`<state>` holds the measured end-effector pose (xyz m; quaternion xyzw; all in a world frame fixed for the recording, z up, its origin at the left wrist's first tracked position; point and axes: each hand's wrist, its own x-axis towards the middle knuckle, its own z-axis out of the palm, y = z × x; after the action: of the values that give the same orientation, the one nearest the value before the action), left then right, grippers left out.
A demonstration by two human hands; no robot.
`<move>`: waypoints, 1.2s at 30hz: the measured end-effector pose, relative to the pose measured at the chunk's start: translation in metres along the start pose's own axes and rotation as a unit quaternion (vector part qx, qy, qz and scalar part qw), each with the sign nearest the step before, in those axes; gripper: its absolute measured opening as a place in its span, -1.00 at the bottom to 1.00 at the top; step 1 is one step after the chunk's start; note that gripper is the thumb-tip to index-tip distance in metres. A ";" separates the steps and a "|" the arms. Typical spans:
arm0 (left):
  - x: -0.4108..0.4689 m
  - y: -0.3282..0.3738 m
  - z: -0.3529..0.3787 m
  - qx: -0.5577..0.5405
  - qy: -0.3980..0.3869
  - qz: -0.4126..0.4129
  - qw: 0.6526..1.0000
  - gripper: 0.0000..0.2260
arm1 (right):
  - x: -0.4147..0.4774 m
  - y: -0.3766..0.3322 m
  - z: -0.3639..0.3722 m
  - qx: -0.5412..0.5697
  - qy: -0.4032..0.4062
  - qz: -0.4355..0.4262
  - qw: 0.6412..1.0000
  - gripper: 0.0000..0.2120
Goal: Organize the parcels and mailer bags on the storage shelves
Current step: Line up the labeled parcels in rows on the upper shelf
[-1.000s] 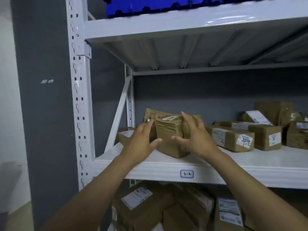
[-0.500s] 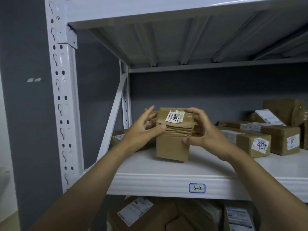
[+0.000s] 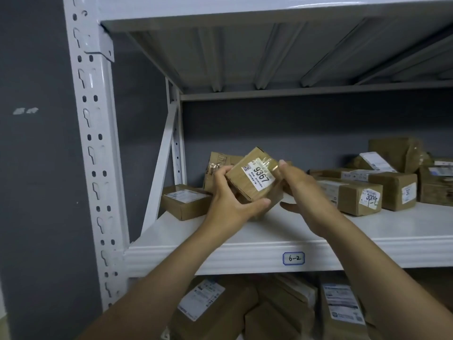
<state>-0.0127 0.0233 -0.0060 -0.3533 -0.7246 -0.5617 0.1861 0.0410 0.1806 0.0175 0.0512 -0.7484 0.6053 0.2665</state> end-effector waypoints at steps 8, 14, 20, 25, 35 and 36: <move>0.002 0.006 0.032 0.002 -0.057 -0.028 0.998 -0.35 | -0.016 0.007 -0.029 -0.111 0.033 -0.098 0.988 -0.74; 0.002 0.009 0.052 0.070 -0.105 -0.022 0.992 -0.18 | -0.023 0.008 -0.058 -0.197 -0.003 -0.095 0.976 -0.75; 0.005 0.005 0.055 0.106 -0.118 0.003 0.987 -0.24 | -0.025 0.002 -0.065 -0.380 -0.005 -0.112 0.918 -0.59; 0.007 0.005 0.031 0.148 -0.141 0.007 0.979 -0.28 | -0.025 -0.014 -0.052 -0.525 -0.019 -0.147 0.838 -0.47; 0.020 -0.043 -0.075 0.462 -0.093 -0.066 0.880 -0.59 | -0.016 -0.043 0.019 -0.536 -0.077 -0.243 0.805 -0.54; 0.020 -0.050 -0.080 0.468 -0.109 -0.081 0.873 -0.53 | -0.014 -0.041 0.028 -0.528 -0.097 -0.245 0.807 -0.57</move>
<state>-0.0725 -0.0527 -0.0033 -0.2235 -0.9447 -0.1276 0.2033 0.0602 0.1397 0.0437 0.1431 -0.9370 0.0228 0.3178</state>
